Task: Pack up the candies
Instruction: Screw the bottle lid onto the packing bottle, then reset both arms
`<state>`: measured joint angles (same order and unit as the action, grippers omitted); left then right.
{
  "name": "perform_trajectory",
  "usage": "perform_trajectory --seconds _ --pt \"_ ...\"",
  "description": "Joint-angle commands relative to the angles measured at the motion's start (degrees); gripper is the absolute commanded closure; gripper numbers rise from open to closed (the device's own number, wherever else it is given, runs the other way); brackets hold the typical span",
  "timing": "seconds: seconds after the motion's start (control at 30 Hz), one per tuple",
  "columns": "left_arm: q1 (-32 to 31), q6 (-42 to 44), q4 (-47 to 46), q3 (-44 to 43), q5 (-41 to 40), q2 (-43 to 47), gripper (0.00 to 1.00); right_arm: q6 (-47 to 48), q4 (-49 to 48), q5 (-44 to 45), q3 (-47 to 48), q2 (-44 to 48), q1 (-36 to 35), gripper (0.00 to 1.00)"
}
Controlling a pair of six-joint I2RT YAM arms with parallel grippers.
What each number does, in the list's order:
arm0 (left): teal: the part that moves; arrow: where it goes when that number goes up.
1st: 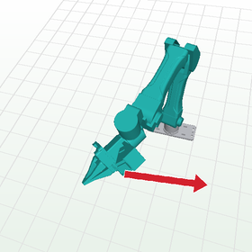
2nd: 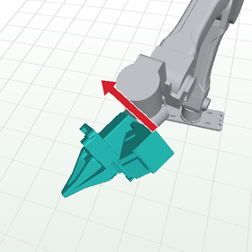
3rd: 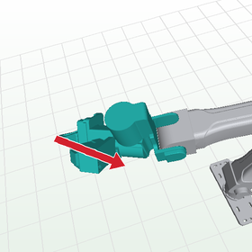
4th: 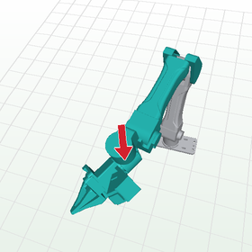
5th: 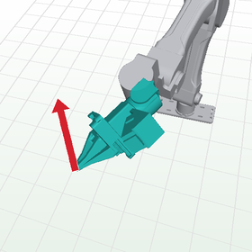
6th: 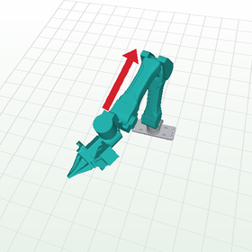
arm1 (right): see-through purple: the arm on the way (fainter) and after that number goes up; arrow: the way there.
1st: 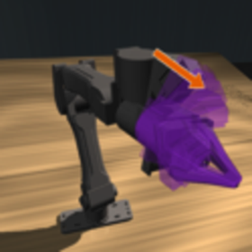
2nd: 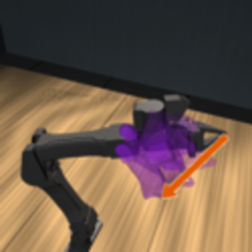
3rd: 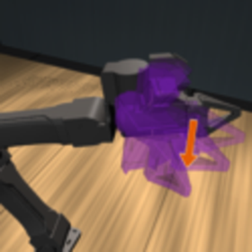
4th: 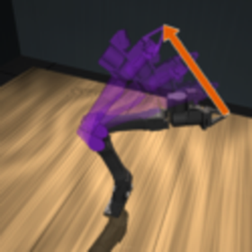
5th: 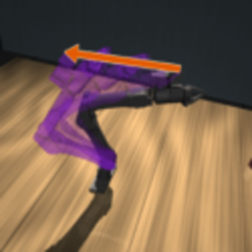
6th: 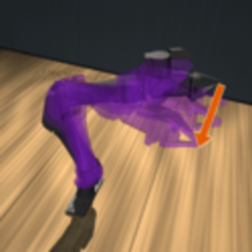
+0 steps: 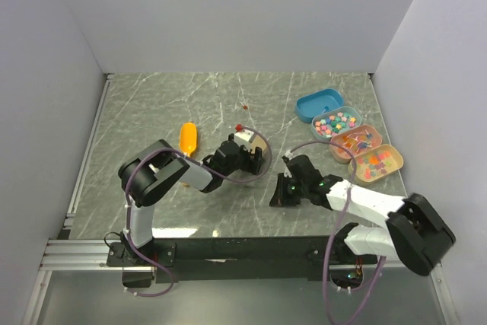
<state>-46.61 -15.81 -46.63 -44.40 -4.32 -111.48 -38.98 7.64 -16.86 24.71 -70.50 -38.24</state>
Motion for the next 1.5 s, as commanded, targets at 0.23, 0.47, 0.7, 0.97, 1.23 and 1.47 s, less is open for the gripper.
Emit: perform_trajectory --seconds 0.23,0.47,0.7,0.97,1.23,1.47 --pt "0.0 0.6 8.2 5.9 -1.8 3.0 0.06 2.1 12.6 8.9 1.4 19.0 6.7 0.85" --pt "-1.2 2.6 12.2 9.9 -3.0 8.6 0.01 4.6 21.4 19.5 6.0 31.0 9.2 0.41" --pt "-5.8 1.0 16.4 15.5 -8.8 20.1 0.0 8.1 30.4 33.3 14.3 37.7 9.4 0.02" --pt "-7.0 -3.9 31.7 18.4 -19.0 40.2 0.0 10.1 34.0 41.6 21.3 46.5 9.5 0.0" --pt "-7.0 -6.2 46.4 14.2 -34.9 66.1 0.01 15.8 28.8 49.8 18.8 60.4 9.5 0.0" --pt "-7.0 -3.3 54.4 9.5 -49.5 79.1 0.01 21.2 25.2 55.0 15.4 68.6 9.5 0.0"
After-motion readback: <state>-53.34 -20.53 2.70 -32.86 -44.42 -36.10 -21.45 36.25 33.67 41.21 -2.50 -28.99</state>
